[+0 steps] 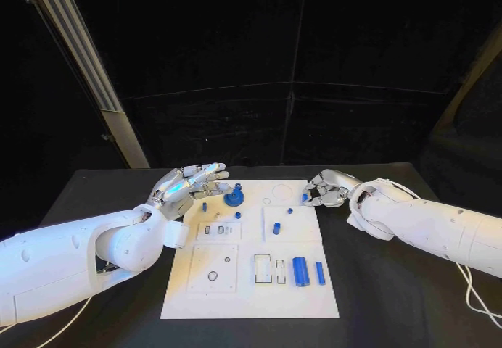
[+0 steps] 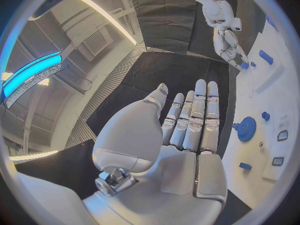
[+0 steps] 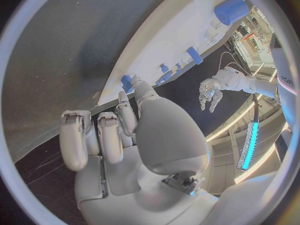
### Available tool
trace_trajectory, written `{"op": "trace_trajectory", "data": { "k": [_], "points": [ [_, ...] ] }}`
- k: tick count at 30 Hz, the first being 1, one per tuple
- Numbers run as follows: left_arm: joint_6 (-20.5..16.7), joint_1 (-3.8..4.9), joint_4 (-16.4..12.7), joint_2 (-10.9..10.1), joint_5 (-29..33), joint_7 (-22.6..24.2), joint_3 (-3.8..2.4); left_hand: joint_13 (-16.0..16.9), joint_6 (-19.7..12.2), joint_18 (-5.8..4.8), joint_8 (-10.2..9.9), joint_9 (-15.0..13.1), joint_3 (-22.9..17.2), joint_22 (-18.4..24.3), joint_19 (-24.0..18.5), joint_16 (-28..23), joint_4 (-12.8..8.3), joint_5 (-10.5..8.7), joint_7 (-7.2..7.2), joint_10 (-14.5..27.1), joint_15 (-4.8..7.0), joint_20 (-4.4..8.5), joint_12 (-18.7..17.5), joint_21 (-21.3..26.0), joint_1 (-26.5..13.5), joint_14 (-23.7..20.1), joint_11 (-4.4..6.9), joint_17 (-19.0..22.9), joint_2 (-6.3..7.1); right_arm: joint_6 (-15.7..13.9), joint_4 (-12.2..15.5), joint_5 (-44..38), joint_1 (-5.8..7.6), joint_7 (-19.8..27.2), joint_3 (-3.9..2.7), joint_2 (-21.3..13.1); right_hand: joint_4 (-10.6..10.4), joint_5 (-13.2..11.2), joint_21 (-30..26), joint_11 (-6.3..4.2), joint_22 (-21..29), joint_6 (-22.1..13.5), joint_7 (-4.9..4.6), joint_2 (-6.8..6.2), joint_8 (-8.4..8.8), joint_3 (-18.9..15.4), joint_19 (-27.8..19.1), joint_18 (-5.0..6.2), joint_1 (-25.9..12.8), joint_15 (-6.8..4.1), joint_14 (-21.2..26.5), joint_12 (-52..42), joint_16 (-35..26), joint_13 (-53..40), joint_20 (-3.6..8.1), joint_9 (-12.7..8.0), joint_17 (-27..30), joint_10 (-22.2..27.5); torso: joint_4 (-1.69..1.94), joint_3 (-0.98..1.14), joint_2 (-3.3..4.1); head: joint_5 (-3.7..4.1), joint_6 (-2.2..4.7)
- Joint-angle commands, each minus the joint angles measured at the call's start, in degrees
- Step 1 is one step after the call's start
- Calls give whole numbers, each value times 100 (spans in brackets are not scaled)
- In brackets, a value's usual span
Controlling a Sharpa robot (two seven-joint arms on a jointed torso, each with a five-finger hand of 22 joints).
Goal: Assemble the parts on the task board
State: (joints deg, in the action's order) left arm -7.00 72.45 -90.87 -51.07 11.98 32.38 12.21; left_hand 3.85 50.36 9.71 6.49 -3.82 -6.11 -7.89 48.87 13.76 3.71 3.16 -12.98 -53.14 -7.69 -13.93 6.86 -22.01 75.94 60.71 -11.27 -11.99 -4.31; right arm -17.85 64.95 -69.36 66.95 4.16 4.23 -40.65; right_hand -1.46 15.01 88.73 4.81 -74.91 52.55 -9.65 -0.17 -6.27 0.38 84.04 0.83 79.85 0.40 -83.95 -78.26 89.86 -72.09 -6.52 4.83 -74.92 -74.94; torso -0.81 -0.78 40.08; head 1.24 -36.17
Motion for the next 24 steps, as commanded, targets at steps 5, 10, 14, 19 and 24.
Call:
{"op": "trace_trajectory", "data": {
  "k": [5, 10, 14, 19, 24],
  "points": [
    [92, 5, 3, -3, -34, 40, -3, 3, -17, 73, -22, 3, 0, 8, 23, -33, -40, 19, -169, -45, -19, -16, -27, 20, 26, 29, -3, -6, -39, -93, -19, -43, 7, 7, -3, 44, -9, -38, 39, 20, -1271, -6, -27, 74, 16, 42, 477, -32, -18, 31, -605, -25, 14, -17, -20, -8, -1508, -35, -3, 1, -1, -9, -13],
    [96, 5, 5, -1, -34, 34, -3, 3, -17, 73, -24, 3, -10, 11, 23, -39, -49, 19, -169, -47, -19, -15, -31, 21, 22, 30, -3, -10, -40, -49, -49, -39, 6, -3, -3, 68, -9, -47, 39, 21, -1274, 11, -28, 102, 13, 67, 478, -32, -23, 34, -605, -33, 14, -27, -24, -9, -1508, -44, -3, 2, -3, -5, -23],
    [98, 5, 5, -2, -34, 28, -3, 3, -17, 73, -24, 3, -11, 11, 23, -40, -50, 18, -169, -48, -19, -15, -32, 22, 22, 30, -3, -11, -40, -11, -73, -38, 6, -17, -3, 82, 4, -51, 39, 18, -1271, 59, -24, 137, -5, 111, 477, -32, -16, 34, -605, -39, 14, -35, -26, -5, -1508, -50, -2, 3, -1, -6, -29],
    [101, 5, 4, -4, -34, 20, -3, 3, -17, 73, -24, 3, -11, 11, 23, -40, -50, 18, -169, -48, -19, -15, -32, 22, 22, 30, -3, -11, -40, 31, -99, -37, 6, -35, -3, 98, 41, -156, 42, -4, -1280, 190, 1, 197, -57, 224, 481, -33, 12, 18, -605, -52, 14, -55, -17, 5, -1508, -68, -1, 6, -4, -6, -33],
    [105, 5, 3, -5, -34, 13, -3, 3, -17, 73, -24, 3, -11, 11, 23, -40, -50, 18, -169, -48, -19, -15, -32, 22, 22, 30, -3, -11, -40, 72, -125, -37, 6, -68, -3, 116, 63, -253, 41, -20, -1279, 261, 19, 218, -82, 310, 481, -33, 10, 5, -605, -55, 14, -62, -5, 5, -1508, -76, -3, 5, -4, -7, -38]
  ]
}}
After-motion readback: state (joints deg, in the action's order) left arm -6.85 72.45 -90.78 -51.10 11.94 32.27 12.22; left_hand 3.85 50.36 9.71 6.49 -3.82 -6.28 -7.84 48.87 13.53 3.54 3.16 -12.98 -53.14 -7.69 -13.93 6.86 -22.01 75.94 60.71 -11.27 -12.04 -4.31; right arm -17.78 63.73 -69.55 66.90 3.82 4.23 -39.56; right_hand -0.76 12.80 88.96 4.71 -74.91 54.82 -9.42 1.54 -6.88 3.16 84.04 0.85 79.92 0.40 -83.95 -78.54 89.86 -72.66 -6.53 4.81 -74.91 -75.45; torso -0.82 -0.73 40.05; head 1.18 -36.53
